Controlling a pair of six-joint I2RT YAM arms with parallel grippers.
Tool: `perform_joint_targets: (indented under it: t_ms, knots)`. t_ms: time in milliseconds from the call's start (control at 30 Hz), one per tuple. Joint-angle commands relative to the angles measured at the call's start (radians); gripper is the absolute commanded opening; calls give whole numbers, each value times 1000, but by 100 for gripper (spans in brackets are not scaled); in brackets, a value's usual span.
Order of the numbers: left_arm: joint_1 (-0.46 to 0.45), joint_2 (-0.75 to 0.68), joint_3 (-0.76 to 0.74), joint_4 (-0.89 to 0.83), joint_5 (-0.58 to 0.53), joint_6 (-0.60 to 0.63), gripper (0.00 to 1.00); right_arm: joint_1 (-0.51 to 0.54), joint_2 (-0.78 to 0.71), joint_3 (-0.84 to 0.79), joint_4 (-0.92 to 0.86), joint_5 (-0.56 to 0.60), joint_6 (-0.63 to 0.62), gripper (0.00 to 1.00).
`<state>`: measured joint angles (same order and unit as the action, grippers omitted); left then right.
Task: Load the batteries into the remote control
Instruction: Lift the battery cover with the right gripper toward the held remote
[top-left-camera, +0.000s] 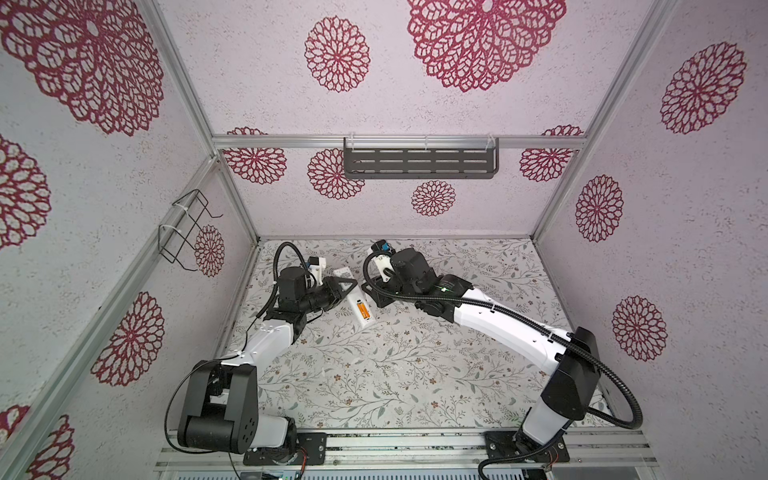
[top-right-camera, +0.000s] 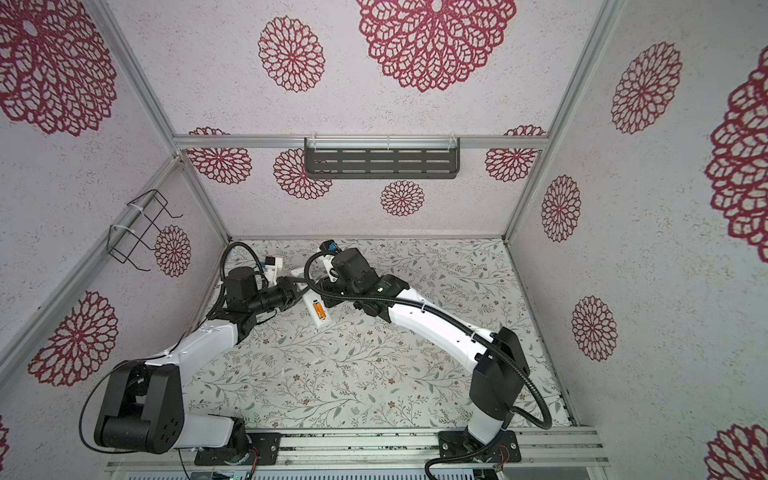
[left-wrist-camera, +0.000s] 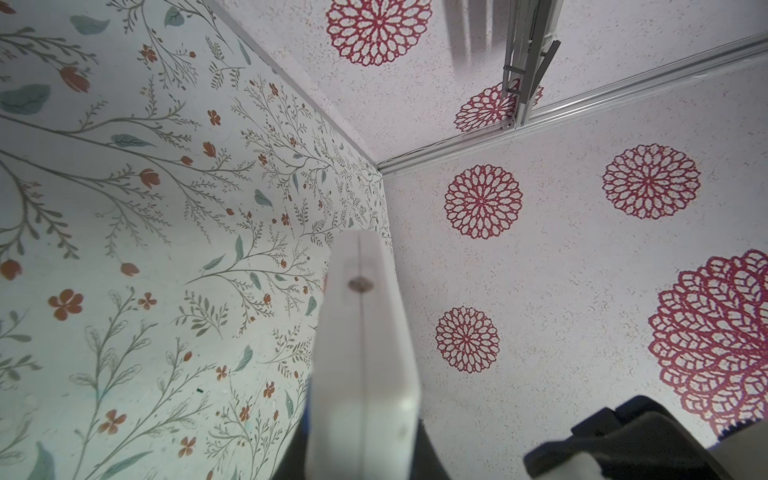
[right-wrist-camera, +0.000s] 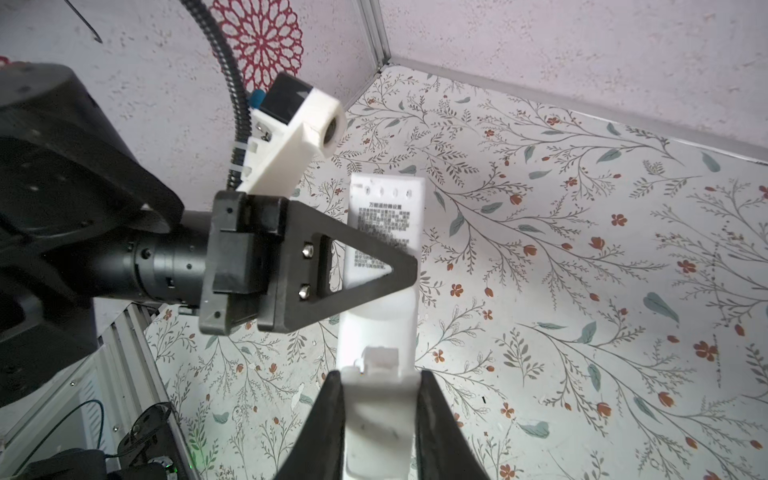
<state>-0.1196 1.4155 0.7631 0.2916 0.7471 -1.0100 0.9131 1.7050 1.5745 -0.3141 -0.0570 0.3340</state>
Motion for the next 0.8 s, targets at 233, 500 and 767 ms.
perform_joint_targets:
  t_ms: [233,500,767]
  knots:
    - [-5,10,-2,122,12,-63,0,24,16,13,11,-30,-1,16]
    - [-3,5,-13,146,9,-79,0,31,27,17,-15,-22,-10,15]
    - [0,-8,-24,150,5,-80,0,48,50,45,-72,1,-35,15]
